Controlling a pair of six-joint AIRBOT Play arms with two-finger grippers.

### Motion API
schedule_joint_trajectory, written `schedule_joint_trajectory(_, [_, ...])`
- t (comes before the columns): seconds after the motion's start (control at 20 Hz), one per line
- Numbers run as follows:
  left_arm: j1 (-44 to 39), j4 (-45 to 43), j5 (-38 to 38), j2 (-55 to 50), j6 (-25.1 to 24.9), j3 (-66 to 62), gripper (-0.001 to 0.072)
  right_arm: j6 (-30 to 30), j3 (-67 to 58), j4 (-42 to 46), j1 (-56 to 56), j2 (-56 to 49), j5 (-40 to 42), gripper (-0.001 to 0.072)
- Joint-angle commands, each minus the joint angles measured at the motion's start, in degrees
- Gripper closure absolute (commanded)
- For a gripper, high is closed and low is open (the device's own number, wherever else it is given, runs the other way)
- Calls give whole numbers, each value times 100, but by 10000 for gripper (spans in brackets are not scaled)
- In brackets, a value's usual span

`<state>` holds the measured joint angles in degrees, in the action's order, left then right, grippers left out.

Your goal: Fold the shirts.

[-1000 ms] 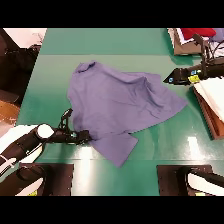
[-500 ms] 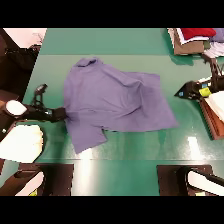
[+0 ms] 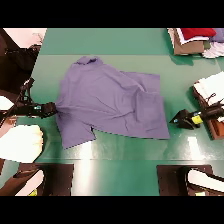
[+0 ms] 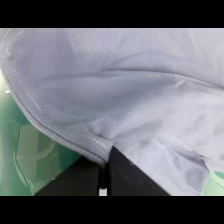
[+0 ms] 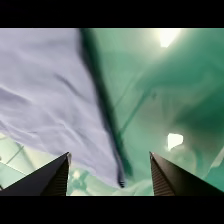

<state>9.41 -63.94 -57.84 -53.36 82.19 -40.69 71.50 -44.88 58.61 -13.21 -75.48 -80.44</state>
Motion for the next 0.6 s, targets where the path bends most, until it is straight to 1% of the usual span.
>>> schedule_joint_trajectory(0.0, [28,-11,-9,-4,-15,-15,683,-74,592,0,101,-39,125,169])
schedule_joint_trajectory(0.25, [28,-11,-11,-4,-15,-15,684,-63,800,-15,752,-39,319,172])
schedule_joint_trajectory(0.3, [28,-11,-15,-4,-15,-15,684,-61,796,-13,896,-39,372,294])
schedule_joint_trajectory(0.35, [28,-11,-20,-2,-15,-15,683,-61,798,-13,994,-39,411,360])
schedule_joint_trajectory(0.4, [28,-11,-28,-2,-15,-15,684,-61,798,-13,1073,-39,424,370])
schedule_joint_trajectory(0.45, [28,-11,-39,-2,-17,-15,684,-61,796,-11,1141,-39,420,503])
schedule_joint_trajectory(0.5, [28,-11,-66,-2,-15,-15,684,-61,796,-13,1189,-37,415,651])
schedule_joint_trajectory(0.55, [28,-11,-125,-2,-15,-15,684,-61,796,-17,1204,-28,404,696])
